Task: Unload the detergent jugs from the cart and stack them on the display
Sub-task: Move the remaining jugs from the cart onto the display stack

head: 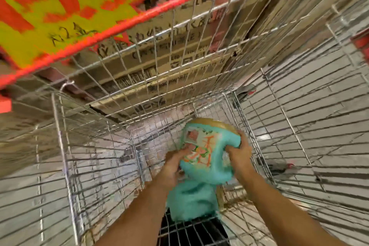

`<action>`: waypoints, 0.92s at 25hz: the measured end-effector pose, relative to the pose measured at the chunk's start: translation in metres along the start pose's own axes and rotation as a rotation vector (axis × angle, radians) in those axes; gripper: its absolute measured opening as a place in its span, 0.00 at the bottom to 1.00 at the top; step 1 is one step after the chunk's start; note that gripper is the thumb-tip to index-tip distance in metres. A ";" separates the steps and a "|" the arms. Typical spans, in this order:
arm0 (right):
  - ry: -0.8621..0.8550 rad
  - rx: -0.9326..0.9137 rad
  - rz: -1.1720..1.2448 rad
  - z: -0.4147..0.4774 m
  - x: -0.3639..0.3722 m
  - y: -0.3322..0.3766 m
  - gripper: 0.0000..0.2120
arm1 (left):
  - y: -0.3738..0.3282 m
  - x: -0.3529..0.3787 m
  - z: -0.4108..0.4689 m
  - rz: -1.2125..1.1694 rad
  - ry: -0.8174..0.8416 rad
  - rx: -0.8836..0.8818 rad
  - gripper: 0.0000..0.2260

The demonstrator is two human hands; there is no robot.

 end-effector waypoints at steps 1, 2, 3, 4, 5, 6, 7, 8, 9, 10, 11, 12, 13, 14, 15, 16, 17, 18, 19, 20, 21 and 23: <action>0.006 -0.010 0.008 -0.005 -0.007 0.015 0.24 | -0.008 0.007 -0.013 0.019 0.016 0.039 0.25; 0.007 -0.017 -0.002 -0.011 -0.014 0.031 0.22 | -0.020 0.013 -0.028 0.036 0.029 0.085 0.24; 0.018 -0.019 -0.024 -0.015 -0.021 0.048 0.20 | -0.036 0.019 -0.044 0.054 0.034 0.143 0.25; 0.035 -0.011 -0.043 -0.019 -0.027 0.061 0.19 | -0.049 0.025 -0.061 0.078 0.040 0.193 0.29; 0.049 -0.007 -0.049 -0.025 -0.032 0.076 0.18 | -0.062 0.030 -0.078 0.090 0.048 0.240 0.33; 0.069 -0.017 -0.029 -0.033 -0.036 0.091 0.18 | -0.072 0.035 -0.097 0.093 0.067 0.284 0.34; 0.083 -0.039 0.008 -0.044 -0.037 0.108 0.18 | -0.083 0.040 -0.120 0.088 0.098 0.336 0.32; 0.098 -0.068 0.071 -0.058 -0.037 0.125 0.18 | -0.092 0.044 -0.141 0.076 0.134 0.393 0.28; 0.120 -0.106 0.135 -0.073 -0.037 0.143 0.18 | -0.098 0.044 -0.161 0.066 0.150 0.443 0.26; 0.149 -0.156 0.185 -0.089 -0.036 0.161 0.19 | -0.104 0.042 -0.181 0.047 0.144 0.488 0.26; 0.201 -0.205 0.220 -0.107 -0.033 0.177 0.20 | -0.108 0.038 -0.201 0.018 0.136 0.532 0.28; 0.265 -0.243 0.238 -0.128 -0.030 0.193 0.22 | -0.112 0.036 -0.223 -0.008 0.136 0.582 0.30; 0.322 -0.266 0.237 -0.147 -0.027 0.205 0.24 | -0.114 0.032 -0.243 -0.015 0.132 0.630 0.33; 0.366 -0.294 0.228 -0.164 -0.023 0.215 0.26 | -0.114 0.029 -0.262 -0.019 0.117 0.676 0.35; 0.394 -0.336 0.221 -0.181 -0.020 0.225 0.28 | -0.113 0.025 -0.279 -0.023 0.093 0.715 0.36; 0.406 -0.380 0.215 -0.196 -0.019 0.233 0.28 | -0.110 0.020 -0.294 -0.033 0.068 0.748 0.37; 0.412 -0.426 0.194 -0.209 -0.017 0.240 0.27 | -0.105 0.016 -0.309 -0.048 0.036 0.780 0.37; 0.420 -0.473 0.169 -0.222 -0.016 0.247 0.25 | -0.099 0.012 -0.321 -0.063 0.006 0.808 0.37; 0.439 -0.508 0.146 -0.234 -0.013 0.252 0.24 | -0.092 0.008 -0.331 -0.083 -0.025 0.831 0.38; 0.468 -0.533 0.125 -0.245 -0.009 0.256 0.23 | -0.083 0.003 -0.341 -0.111 -0.058 0.853 0.37; 0.503 -0.545 0.109 -0.254 -0.005 0.258 0.23 | -0.074 -0.003 -0.349 -0.137 -0.090 0.874 0.37; 0.593 -0.535 0.089 -0.274 0.007 0.257 0.22 | -0.053 -0.017 -0.367 -0.189 -0.161 0.905 0.35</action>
Point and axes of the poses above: each hand's wrist, its own z-axis towards the middle knuckle, its own x-axis out of the palm, y = z × x, the point moved 10 cm from there along z, towards the middle knuckle, and after that the axes turned 3 degrees about z, right-handed, at the moved point
